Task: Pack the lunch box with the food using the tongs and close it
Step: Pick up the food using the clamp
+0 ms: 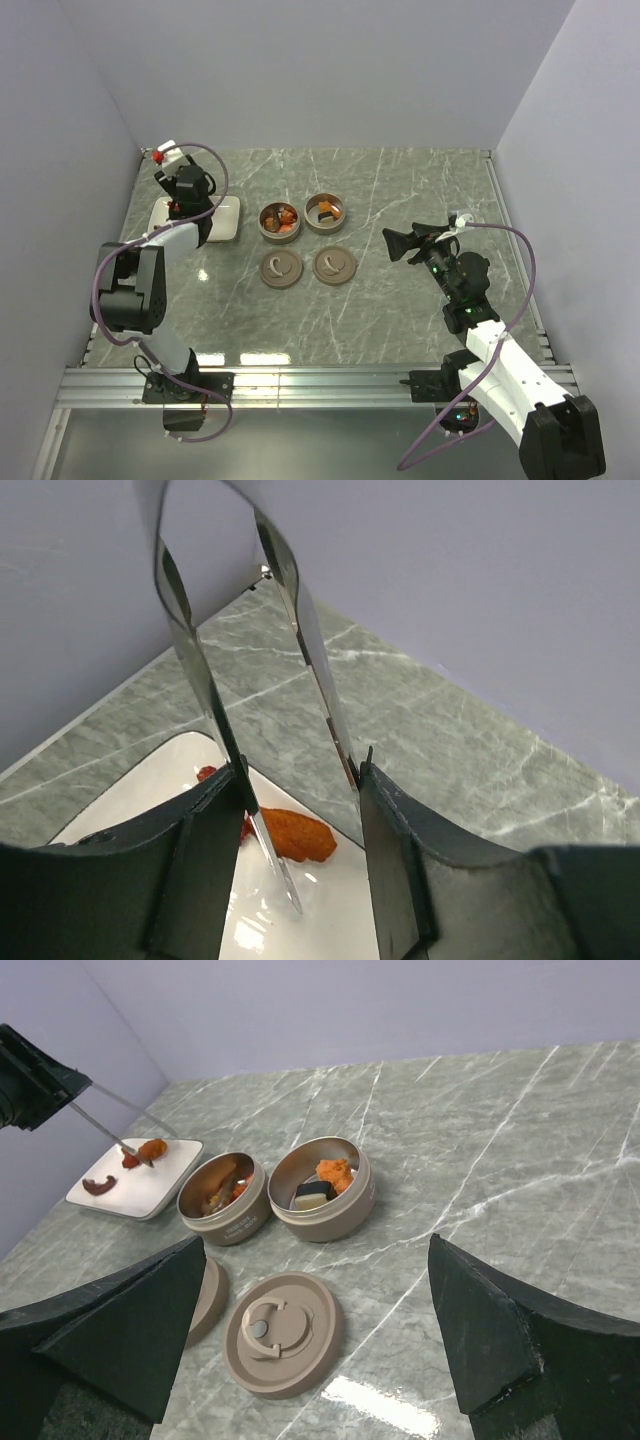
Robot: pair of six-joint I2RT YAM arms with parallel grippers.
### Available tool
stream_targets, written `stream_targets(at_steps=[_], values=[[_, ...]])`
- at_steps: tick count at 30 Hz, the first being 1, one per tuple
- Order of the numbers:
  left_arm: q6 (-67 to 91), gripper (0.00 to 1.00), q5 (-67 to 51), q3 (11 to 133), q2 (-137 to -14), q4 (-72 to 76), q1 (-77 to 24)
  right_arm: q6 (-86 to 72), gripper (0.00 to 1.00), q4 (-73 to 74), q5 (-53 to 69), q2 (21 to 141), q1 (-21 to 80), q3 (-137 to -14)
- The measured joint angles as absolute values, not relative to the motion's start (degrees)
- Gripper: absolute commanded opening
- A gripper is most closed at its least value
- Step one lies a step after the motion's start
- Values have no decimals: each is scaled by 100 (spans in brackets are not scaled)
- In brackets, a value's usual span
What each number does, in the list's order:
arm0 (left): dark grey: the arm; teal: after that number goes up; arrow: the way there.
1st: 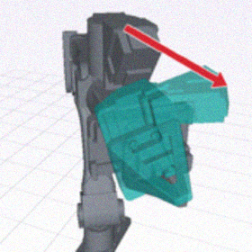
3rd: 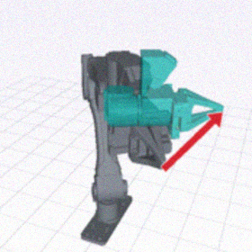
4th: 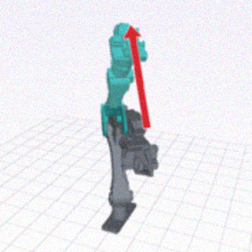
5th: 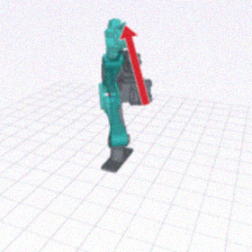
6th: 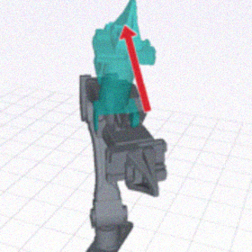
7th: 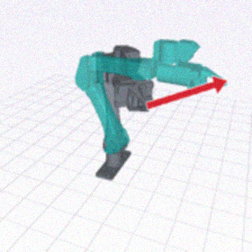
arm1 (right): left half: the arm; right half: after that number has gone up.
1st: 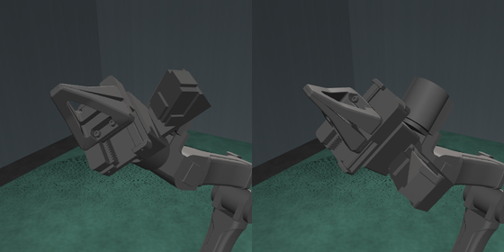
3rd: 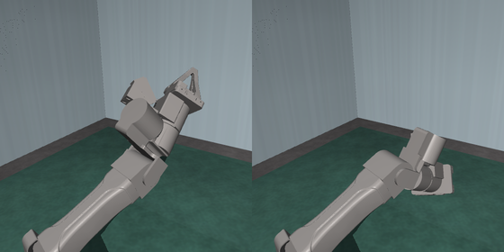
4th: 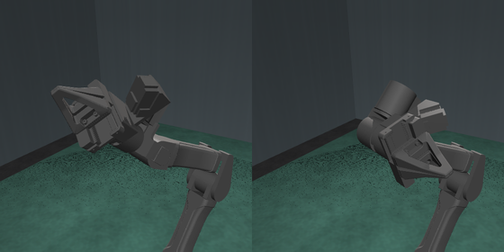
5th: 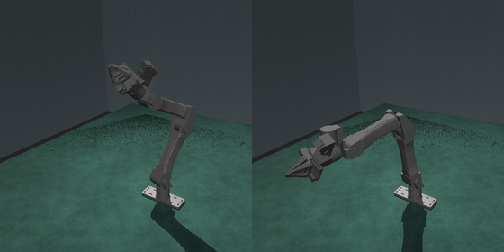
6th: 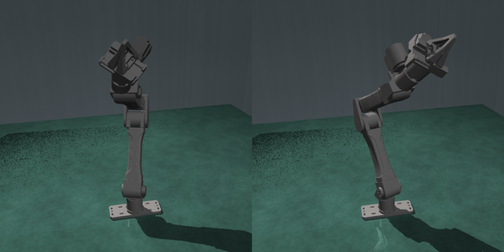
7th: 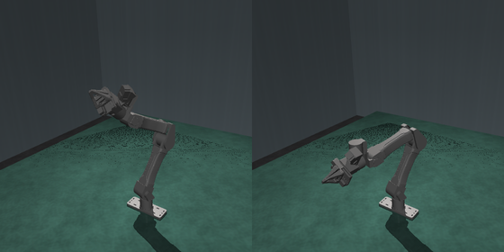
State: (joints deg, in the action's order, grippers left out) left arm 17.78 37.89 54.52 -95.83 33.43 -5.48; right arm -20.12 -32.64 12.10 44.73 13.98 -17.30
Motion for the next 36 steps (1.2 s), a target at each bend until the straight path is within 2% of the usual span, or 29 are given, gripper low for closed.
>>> stream_targets(at_steps=[8,36], values=[[1876,53,3870,4965,-9286,3616,-493,-2012,99,-3267,1212,4473,1398,-1730],[2053,50,3865,5068,-9286,3468,-213,-2014,99,-3293,1214,4473,1398,-1728]])
